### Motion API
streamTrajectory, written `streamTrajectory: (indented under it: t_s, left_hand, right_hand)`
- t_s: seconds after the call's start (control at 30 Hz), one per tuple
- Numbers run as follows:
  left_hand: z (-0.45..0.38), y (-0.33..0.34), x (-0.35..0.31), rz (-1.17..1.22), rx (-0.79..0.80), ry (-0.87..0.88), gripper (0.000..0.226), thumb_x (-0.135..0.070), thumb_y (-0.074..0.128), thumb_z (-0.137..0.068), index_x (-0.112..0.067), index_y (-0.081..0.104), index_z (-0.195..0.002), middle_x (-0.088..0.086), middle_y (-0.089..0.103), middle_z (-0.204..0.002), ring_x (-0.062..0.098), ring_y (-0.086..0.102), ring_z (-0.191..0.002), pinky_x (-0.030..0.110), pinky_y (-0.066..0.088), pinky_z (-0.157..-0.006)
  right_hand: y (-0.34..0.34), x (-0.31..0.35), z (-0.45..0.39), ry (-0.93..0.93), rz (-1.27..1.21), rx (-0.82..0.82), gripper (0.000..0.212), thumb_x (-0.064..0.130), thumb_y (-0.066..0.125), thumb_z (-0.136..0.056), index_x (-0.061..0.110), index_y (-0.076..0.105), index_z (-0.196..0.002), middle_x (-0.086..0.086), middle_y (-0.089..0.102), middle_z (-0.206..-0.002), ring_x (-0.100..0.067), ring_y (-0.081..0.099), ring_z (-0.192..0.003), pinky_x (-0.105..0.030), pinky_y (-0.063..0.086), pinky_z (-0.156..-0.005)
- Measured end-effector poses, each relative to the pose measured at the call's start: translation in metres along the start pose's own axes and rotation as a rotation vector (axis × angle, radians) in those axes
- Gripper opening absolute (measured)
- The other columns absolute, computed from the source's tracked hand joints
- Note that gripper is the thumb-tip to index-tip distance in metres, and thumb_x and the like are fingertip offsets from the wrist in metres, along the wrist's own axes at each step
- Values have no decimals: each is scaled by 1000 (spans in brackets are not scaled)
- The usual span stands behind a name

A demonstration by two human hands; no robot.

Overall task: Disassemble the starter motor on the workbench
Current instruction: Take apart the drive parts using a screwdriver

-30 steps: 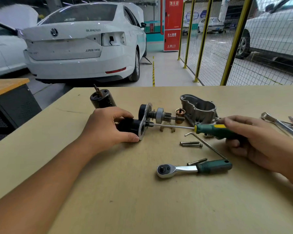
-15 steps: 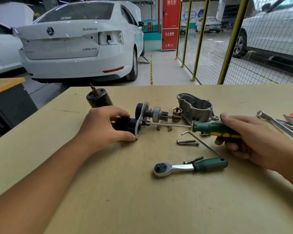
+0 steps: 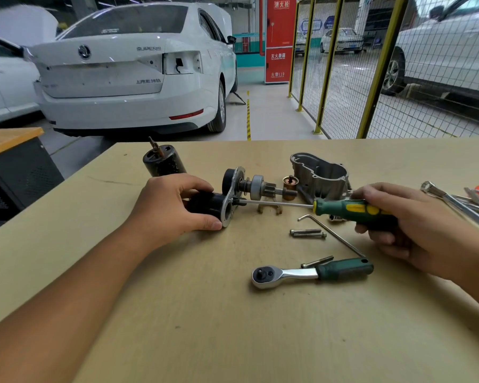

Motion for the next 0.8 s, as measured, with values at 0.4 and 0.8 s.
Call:
streamTrajectory:
  t_s: [0.4, 0.8]
  left_hand:
    - [2, -1, -3, 6, 1, -14, 61, -33, 104, -44, -44, 74, -96, -20, 74, -97, -2, 69, -100, 41, 59, -93]
    - [1, 1, 0, 3, 6, -17, 61, -35, 104, -45, -43, 76, -98, -19, 75, -97, -3, 69, -99, 40, 60, -93]
  right_hand:
    - [0, -4, -2, 23, -56, 21, 42, 40, 73, -76, 12, 70, -107, -22, 69, -85, -16, 42, -48, -21, 34, -38]
    - [-2, -4, -4, -5, -72, 15, 37, 37, 75, -75, 18, 70, -107, -24, 69, -86, -17, 43, -47, -21, 34, -40]
Point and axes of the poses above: each hand's wrist, its own z-axis away from the middle knuckle, its own y-axis out of the palm, x = y × z, the point moved 8 cm from there along -z, towards the middle knuckle
